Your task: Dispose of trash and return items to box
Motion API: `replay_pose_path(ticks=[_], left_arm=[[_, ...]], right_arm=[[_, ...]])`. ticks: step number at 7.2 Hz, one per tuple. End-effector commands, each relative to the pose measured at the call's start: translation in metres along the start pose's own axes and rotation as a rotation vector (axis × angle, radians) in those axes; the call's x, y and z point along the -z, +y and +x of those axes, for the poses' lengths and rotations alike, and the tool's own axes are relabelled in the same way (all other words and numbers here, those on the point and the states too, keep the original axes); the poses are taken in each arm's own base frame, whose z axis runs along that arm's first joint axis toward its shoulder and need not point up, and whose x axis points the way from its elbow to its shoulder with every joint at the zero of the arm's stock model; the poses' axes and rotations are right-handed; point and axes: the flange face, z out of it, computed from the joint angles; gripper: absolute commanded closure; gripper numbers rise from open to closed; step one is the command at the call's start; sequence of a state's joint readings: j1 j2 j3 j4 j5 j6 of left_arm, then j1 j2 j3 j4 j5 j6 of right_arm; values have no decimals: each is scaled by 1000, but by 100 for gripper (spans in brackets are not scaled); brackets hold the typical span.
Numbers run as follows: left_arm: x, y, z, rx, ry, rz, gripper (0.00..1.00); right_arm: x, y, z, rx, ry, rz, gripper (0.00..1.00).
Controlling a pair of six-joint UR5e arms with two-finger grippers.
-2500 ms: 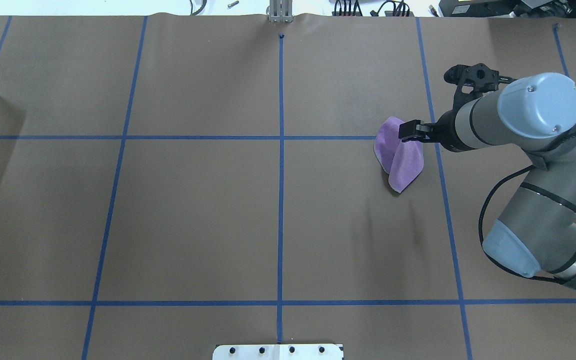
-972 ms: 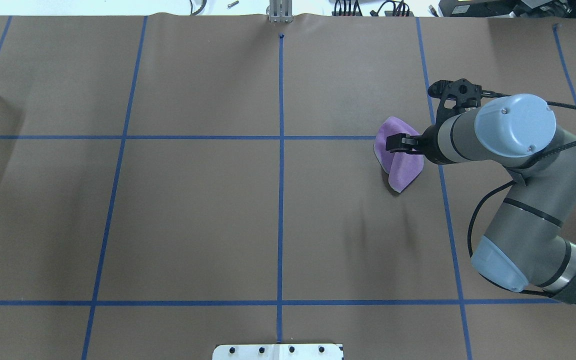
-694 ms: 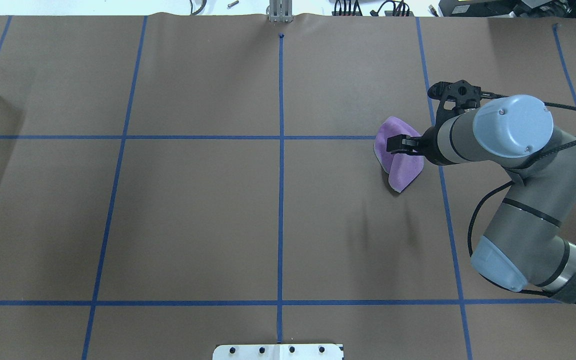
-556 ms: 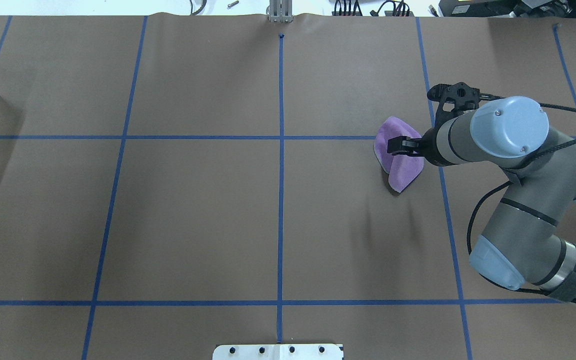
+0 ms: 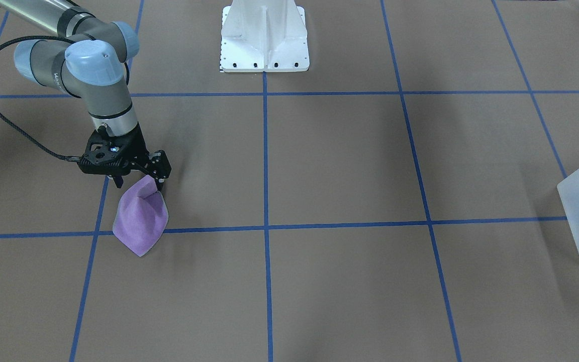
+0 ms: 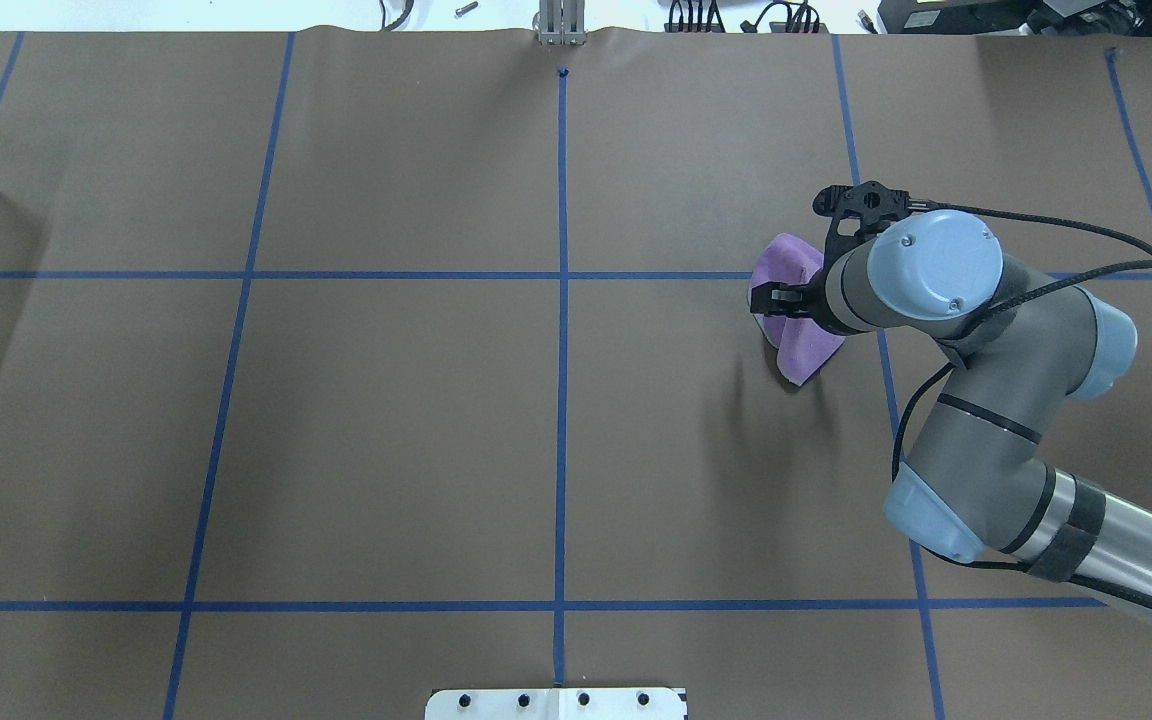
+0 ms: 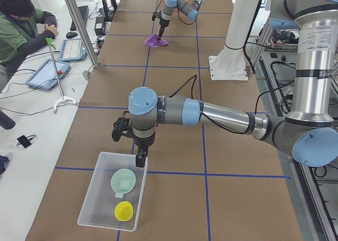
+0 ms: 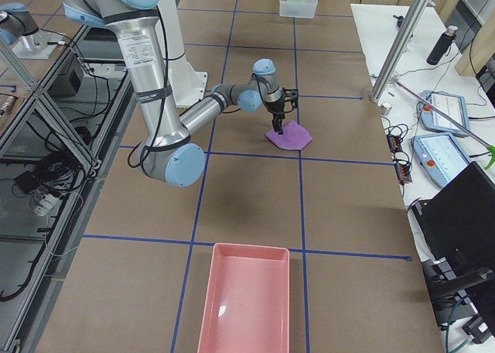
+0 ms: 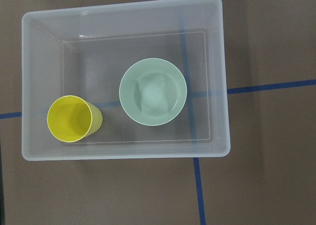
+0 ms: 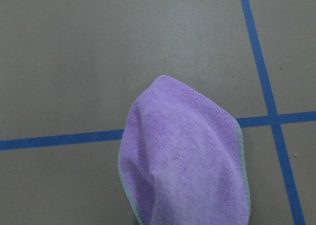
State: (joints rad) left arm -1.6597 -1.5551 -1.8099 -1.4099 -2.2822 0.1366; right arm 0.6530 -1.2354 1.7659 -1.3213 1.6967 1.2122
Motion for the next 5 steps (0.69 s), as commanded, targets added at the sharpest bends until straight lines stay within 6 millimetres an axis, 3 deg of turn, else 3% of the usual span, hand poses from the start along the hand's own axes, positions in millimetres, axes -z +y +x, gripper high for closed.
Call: replay_pose_path(ticks=[1,3,4,5], left_arm=[[-4,8,-2,-10,-1,12,1],[-12,18,-8,-32,-5,37,1],[-13,20,-9,-32,-5,37,1],[-13,20,-9,-32,-5,37,1]], right_arm=[[3,-16,7,-15,15,34,28],[6,-20,2,-14,14,61,34],[8,-22,-1,-18,8,69,51],[12,-24,-8,-29,-5,74,75]])
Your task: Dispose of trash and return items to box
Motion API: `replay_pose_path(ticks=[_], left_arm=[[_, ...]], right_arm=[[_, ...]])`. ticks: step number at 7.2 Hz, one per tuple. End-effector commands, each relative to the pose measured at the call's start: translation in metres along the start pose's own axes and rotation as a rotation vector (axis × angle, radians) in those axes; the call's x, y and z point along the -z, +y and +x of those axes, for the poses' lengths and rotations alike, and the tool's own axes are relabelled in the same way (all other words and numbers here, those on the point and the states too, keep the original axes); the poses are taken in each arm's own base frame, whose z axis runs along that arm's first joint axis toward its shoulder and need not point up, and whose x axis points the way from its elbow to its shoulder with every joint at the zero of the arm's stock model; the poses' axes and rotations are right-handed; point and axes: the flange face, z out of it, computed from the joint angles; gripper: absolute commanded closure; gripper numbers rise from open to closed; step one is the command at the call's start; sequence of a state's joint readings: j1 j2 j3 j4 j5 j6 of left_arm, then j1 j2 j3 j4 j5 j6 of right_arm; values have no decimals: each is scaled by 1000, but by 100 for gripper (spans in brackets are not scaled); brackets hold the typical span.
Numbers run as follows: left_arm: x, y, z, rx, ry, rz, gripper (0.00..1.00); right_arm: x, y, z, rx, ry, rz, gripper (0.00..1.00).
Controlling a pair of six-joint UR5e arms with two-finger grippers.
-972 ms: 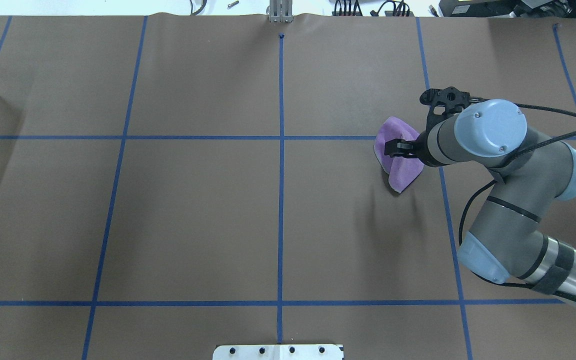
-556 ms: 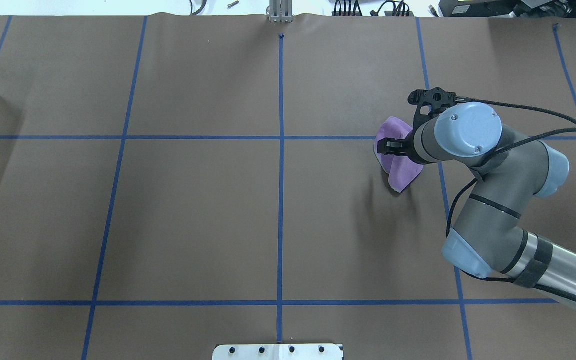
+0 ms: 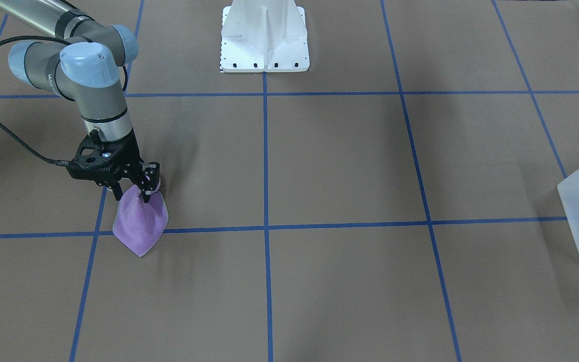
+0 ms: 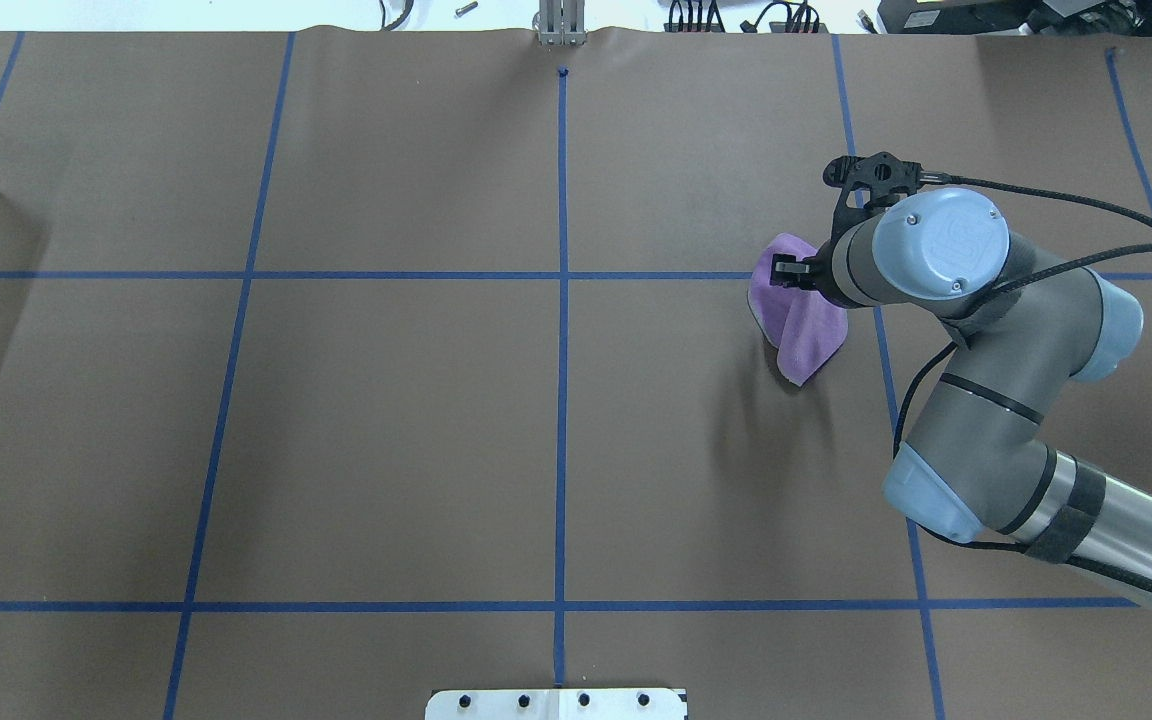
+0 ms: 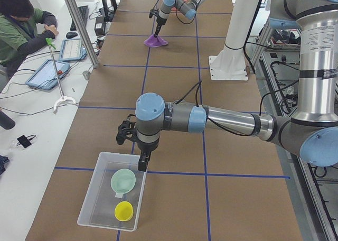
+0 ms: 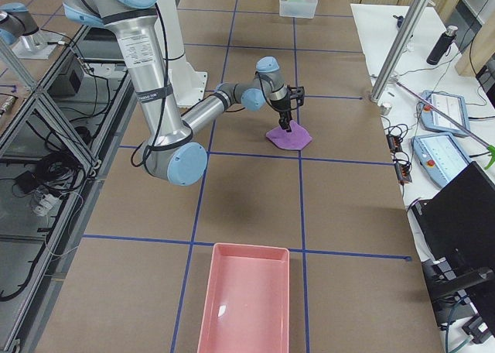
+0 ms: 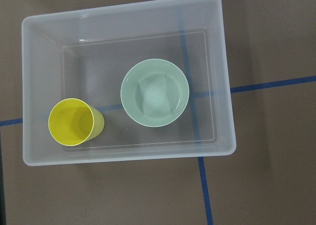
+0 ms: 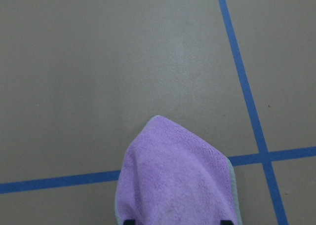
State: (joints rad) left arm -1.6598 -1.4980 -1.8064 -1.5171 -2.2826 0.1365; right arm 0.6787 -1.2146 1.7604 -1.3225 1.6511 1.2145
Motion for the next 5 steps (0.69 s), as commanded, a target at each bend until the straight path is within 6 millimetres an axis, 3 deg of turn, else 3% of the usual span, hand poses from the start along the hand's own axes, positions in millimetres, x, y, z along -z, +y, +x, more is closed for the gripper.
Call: replay_pose_path(ticks=[1,4,5], left_arm=[[-2,2,-1,-1,0,1,1],[-2,2,-2,2,0,0,1],[-5,4,-4,16,2,-16,1]], right_arm=[[4,-3,-10,-11,-15,10,100],[5,-7,-8,-13,-10,20,100],[10,-19,-3,-21,-11,29,100]])
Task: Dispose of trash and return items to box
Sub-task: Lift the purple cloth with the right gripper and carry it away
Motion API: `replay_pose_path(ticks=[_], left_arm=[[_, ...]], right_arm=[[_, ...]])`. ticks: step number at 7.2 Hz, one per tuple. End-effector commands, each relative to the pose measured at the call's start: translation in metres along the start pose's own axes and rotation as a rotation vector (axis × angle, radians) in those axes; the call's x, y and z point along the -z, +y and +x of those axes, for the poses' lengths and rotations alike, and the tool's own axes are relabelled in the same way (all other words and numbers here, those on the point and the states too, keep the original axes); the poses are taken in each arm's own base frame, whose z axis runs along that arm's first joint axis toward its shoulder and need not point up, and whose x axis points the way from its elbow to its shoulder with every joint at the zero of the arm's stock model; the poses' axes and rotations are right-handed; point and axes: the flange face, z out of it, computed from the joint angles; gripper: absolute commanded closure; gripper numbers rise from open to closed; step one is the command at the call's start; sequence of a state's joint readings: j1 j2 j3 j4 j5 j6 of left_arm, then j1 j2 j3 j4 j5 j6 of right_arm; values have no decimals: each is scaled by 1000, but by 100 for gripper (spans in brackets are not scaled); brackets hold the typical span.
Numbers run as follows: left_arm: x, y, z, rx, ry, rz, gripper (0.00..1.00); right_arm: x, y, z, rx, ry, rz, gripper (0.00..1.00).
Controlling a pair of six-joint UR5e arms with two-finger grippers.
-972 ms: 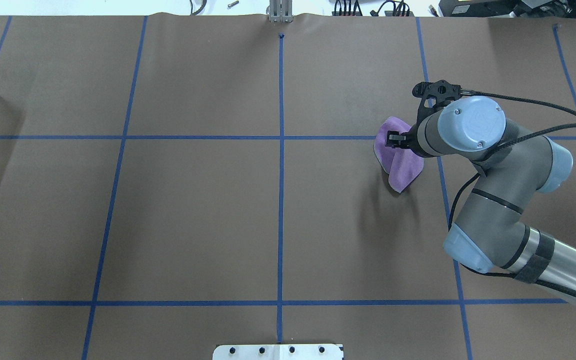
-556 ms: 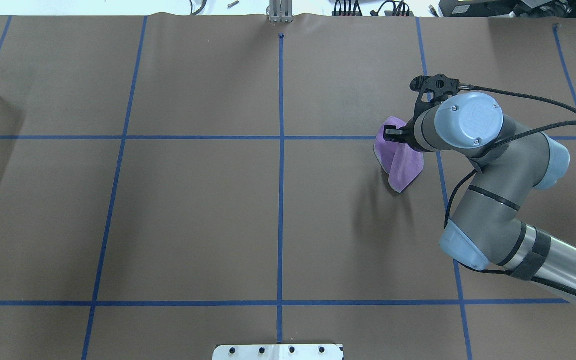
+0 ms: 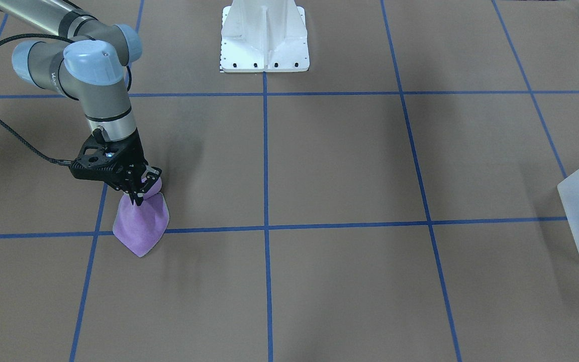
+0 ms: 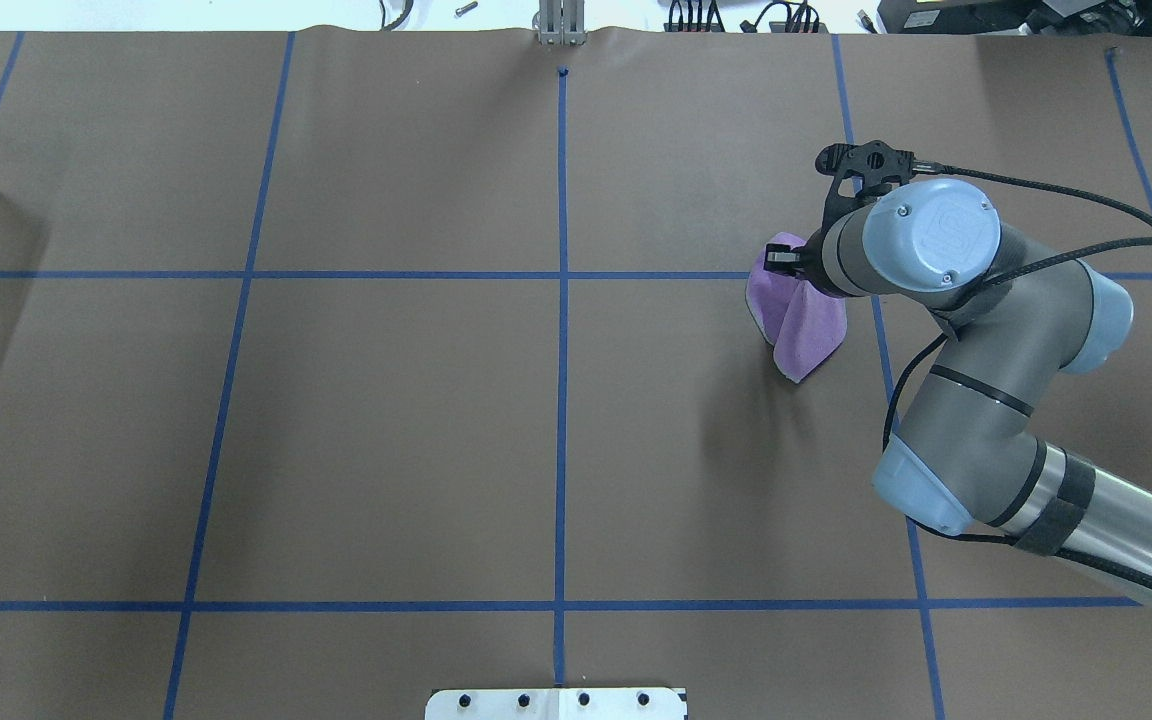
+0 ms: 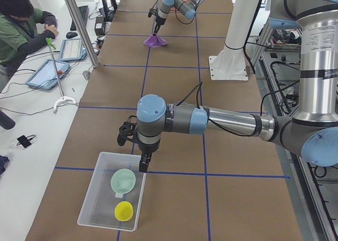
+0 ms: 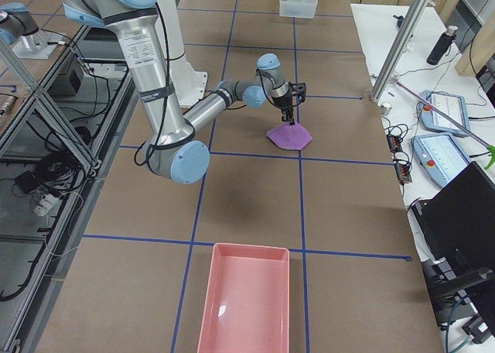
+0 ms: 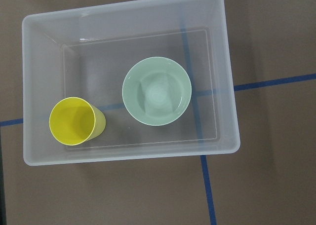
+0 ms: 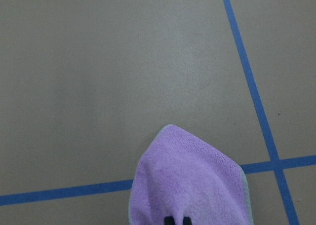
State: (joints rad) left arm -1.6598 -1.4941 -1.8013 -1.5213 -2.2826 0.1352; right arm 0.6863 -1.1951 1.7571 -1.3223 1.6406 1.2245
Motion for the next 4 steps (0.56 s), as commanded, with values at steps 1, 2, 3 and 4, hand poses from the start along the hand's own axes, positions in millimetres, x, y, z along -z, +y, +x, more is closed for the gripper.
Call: replay_pose_path(ticks=[1,2,3,4], left_arm=[[-13,13,-10,40,6,-43,1],[-27,36,-14,83,47,-87,1],[-38,61,-17,121,94,-106,1],[-34,77,-10,120,96,-106,1]], right_arm=[[9,-23,12,-16,-3,6,100],[17,-44,26,-48,-20,-28,100],[29,-68,45,-53,-40,-58,100],[42,-96,74,-22,-52,-78,100]])
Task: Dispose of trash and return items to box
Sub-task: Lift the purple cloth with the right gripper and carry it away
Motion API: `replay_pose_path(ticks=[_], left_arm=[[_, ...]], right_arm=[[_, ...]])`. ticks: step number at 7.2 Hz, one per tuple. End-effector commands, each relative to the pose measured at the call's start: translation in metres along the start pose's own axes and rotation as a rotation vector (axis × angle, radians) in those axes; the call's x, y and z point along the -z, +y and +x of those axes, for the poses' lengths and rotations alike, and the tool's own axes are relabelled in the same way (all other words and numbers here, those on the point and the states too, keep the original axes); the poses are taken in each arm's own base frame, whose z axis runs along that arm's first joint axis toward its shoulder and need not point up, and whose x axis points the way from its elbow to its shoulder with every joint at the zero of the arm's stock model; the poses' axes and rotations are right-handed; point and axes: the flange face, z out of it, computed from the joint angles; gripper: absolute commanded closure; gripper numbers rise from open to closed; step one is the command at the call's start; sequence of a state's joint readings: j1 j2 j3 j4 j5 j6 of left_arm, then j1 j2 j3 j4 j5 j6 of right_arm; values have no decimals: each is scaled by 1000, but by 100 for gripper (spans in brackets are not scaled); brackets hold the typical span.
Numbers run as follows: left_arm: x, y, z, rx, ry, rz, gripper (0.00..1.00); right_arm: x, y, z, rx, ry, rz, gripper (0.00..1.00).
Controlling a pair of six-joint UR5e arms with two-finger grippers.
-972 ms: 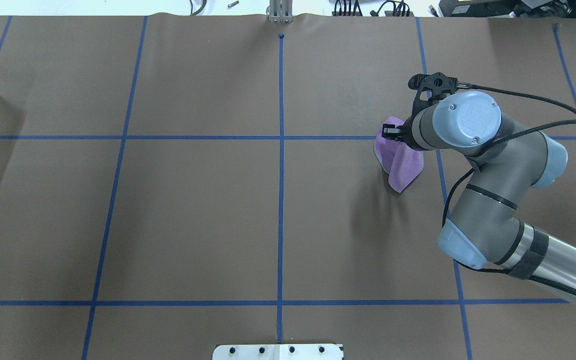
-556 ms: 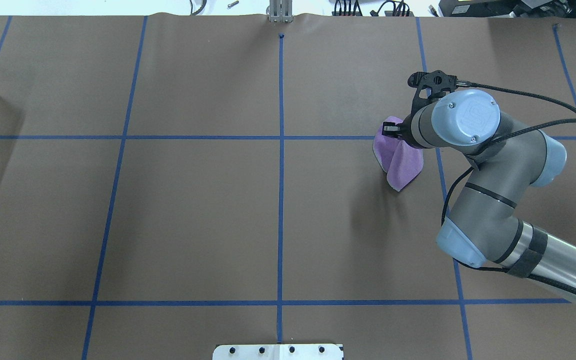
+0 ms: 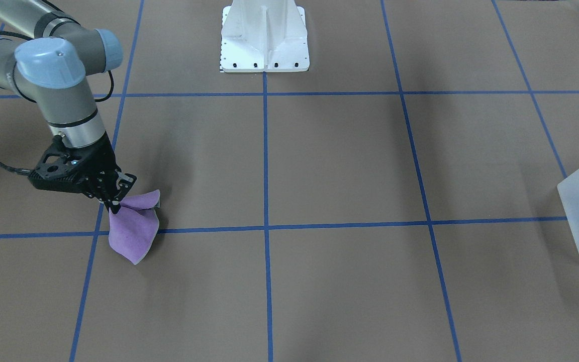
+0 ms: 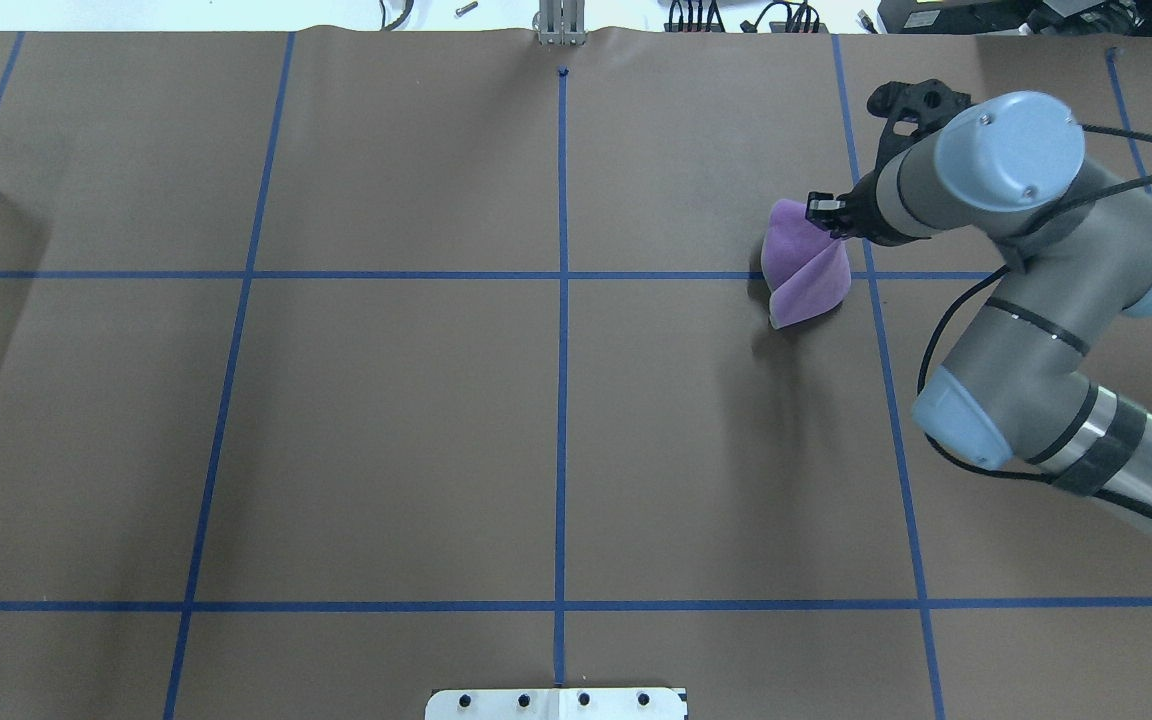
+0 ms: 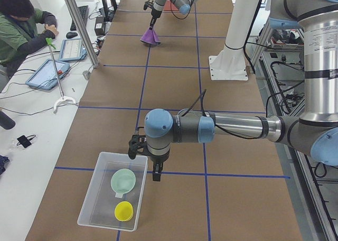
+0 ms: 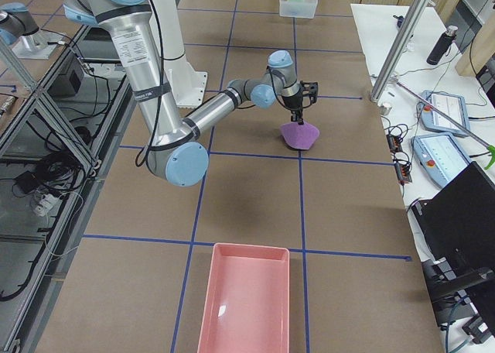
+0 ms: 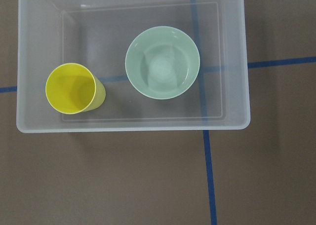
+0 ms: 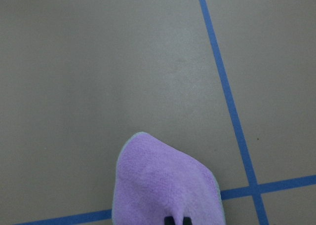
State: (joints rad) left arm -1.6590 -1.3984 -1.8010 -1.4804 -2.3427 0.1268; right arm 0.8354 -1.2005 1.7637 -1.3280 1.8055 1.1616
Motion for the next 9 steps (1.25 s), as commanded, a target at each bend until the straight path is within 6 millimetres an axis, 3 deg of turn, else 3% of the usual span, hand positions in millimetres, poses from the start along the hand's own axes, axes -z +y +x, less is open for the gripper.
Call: replay_pose_path(ticks=[1,3,4,5,6,8,9], left_arm=[[-4,25,2,14,23,-12,1],[-4,26,2,5,27,-8,1],[-4,25,4,-2,27,-5,1],[-3,24,5,-12,27,5,1],[-2,23,5,-17,26,11,1],[3,21,11,-32,25,21,1],[7,21,14,-38,24,28,1]], right_arm=[[47,-66,70,40,3,-71,100],[118,-86,167,177,89,-117,100],[148,-98,228,210,103,-153,100],[173,-100,312,269,76,-180,100],[194,-92,377,291,74,-194,100],[200,-69,491,367,89,-236,100],[180,-62,526,396,81,-288,100]])
